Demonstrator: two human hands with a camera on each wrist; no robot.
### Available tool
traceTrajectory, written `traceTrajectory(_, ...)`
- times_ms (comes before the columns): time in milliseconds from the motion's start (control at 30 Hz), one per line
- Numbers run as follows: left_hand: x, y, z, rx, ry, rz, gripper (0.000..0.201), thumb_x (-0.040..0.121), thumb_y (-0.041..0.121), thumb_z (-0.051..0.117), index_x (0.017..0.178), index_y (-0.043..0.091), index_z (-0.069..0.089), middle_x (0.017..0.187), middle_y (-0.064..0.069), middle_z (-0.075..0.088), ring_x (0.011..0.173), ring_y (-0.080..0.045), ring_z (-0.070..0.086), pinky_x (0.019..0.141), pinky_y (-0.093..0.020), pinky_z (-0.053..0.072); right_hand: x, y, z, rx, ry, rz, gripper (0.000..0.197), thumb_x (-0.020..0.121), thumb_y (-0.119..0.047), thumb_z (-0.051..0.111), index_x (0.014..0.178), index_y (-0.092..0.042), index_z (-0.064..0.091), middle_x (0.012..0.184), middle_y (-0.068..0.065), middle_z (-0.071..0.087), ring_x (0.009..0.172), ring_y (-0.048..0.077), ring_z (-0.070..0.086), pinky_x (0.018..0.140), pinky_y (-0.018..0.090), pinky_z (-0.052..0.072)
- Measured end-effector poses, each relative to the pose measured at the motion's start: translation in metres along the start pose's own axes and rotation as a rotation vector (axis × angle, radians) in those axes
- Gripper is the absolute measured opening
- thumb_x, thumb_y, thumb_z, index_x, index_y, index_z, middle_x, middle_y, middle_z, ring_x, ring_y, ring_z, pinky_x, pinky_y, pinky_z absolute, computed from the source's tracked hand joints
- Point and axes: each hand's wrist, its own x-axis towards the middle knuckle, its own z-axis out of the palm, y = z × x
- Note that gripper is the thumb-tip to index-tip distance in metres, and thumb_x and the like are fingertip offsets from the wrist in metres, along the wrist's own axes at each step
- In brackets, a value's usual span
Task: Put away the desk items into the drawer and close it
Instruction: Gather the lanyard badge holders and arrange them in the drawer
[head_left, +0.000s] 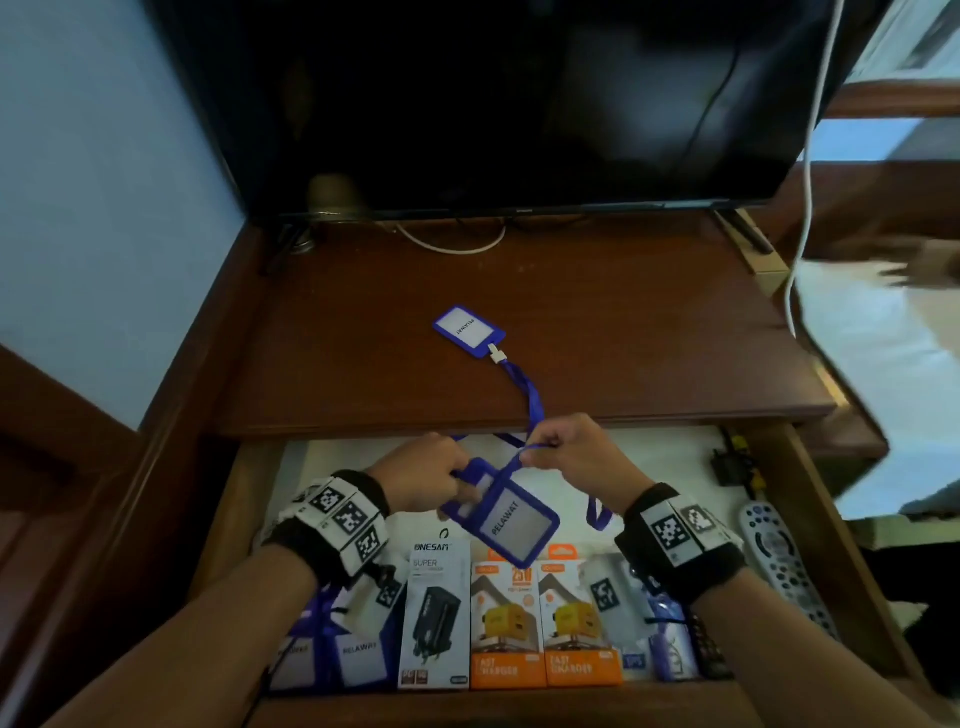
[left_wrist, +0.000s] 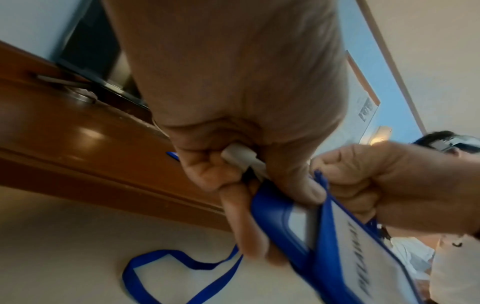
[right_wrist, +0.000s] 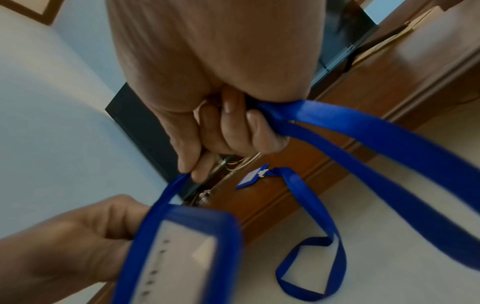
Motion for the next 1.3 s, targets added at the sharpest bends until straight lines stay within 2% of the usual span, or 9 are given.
traceTrajectory(233, -0.014, -0.008, -0.005, -0.505, -0.060, 0.012, 0.019, 0.091, 0.017, 0.061, 0.093, 0.000, 0.068, 0.078, -0.005, 0.071, 0.061, -0.007, 0.064, 0.060, -0.018, 0.046, -0.005, 0.031, 0.015, 0.290, -0.094, 0.144, 0.024, 0.092, -0.017, 0.059, 0.069, -0.011, 0.059, 0.060, 0.009, 0.037, 0.048, 0.014, 0.030, 0.046, 0.026, 0.021)
traceTrajectory(367, -0.011, -0.008, 0.007, -0.744, 0.088, 0.046, 0.028, 0.084, 0.024, 0.067, 0.093, -0.003, 0.068, 0.089, -0.027, 0.069, 0.062, -0.022, 0.061, 0.057, -0.023, 0.048, -0.001, 0.033, 0.034, 0.492, -0.008, 0.195, 0.013, 0.089, -0.011, 0.053, 0.081, -0.005, 0.061, 0.073, 0.019, 0.043, 0.056, 0.018, 0.038, 0.050, 0.026, 0.024)
traceTrajectory(467, -0.004, -0.002, 0.016, -0.908, 0.225, -0.009, 0.031, 0.082, 0.024, 0.071, 0.093, -0.004, 0.068, 0.094, -0.033, 0.067, 0.068, -0.029, 0.059, 0.064, -0.032, 0.046, 0.002, 0.031, 0.043, 0.731, 0.099, 0.263, 0.035, 0.094, -0.013, 0.048, 0.061, -0.014, 0.060, 0.054, 0.009, 0.046, 0.044, 0.015, 0.038, 0.047, 0.022, 0.025)
traceTrajectory(600, 0.001, 0.011, 0.023, -1.034, 0.383, -0.085, 0.013, 0.092, 0.014, 0.059, 0.094, 0.006, 0.069, 0.082, -0.015, 0.072, 0.058, -0.018, 0.059, 0.063, -0.025, 0.048, 0.007, 0.029, 0.052, 0.794, 0.095, 0.303, 0.036, 0.093, 0.004, 0.032, 0.063, -0.015, 0.037, 0.049, 0.000, 0.031, 0.037, 0.007, 0.022, 0.040, 0.016, 0.016)
traceTrajectory(800, 0.013, 0.020, 0.021, -1.204, 0.646, -0.186, 0.013, 0.094, 0.011, 0.057, 0.101, 0.006, 0.067, 0.089, -0.010, 0.070, 0.062, -0.016, 0.060, 0.048, -0.016, 0.046, 0.007, 0.038, 0.061, 0.753, -0.006, 0.290, 0.043, 0.102, -0.022, 0.042, 0.059, -0.014, 0.043, 0.051, 0.000, 0.022, 0.037, 0.009, 0.019, 0.040, 0.016, 0.015)
traceTrajectory(867, 0.017, 0.021, 0.021, -1.221, 0.733, -0.203, 0.010, 0.094, 0.010, 0.057, 0.095, 0.008, 0.067, 0.087, -0.009, 0.069, 0.063, -0.020, 0.062, 0.047, -0.018, 0.048, 0.005, 0.042, 0.063, 0.717, -0.031, 0.300, 0.044, 0.102, -0.022, 0.041, 0.058, -0.016, 0.041, 0.052, -0.001, 0.022, 0.039, 0.009, 0.018, 0.041, 0.017, 0.014)
traceTrajectory(967, 0.021, 0.018, 0.028, -1.166, 0.820, -0.225, 0.010, 0.092, 0.011, 0.060, 0.093, 0.011, 0.070, 0.084, -0.003, 0.071, 0.074, -0.021, 0.068, 0.065, -0.032, 0.056, 0.000, 0.046, 0.063, 0.688, -0.036, 0.313, 0.043, 0.102, -0.021, 0.041, 0.059, -0.016, 0.040, 0.050, -0.003, 0.024, 0.039, 0.009, 0.018, 0.040, 0.017, 0.016)
traceTrajectory(1100, 0.028, 0.009, 0.043, -0.996, 0.863, -0.283, 0.008, 0.090, 0.021, 0.064, 0.092, 0.016, 0.070, 0.087, -0.001, 0.072, 0.081, -0.021, 0.070, 0.074, -0.039, 0.059, -0.004, 0.047, 0.063, 0.613, -0.023, 0.337, 0.047, 0.101, -0.022, 0.044, 0.054, -0.019, 0.042, 0.049, -0.002, 0.026, 0.040, 0.010, 0.018, 0.040, 0.019, 0.016)
traceTrajectory(1300, 0.031, 0.004, 0.048, -0.748, 0.894, -0.346, 0.016, 0.090, 0.032, 0.063, 0.088, 0.017, 0.067, 0.086, -0.003, 0.070, 0.079, -0.018, 0.067, 0.070, -0.031, 0.053, -0.010, 0.031, 0.055, 0.431, -0.036, 0.244, 0.042, 0.099, -0.022, 0.048, 0.059, -0.012, 0.046, 0.044, -0.001, 0.029, 0.036, 0.012, 0.021, 0.038, 0.020, 0.018)
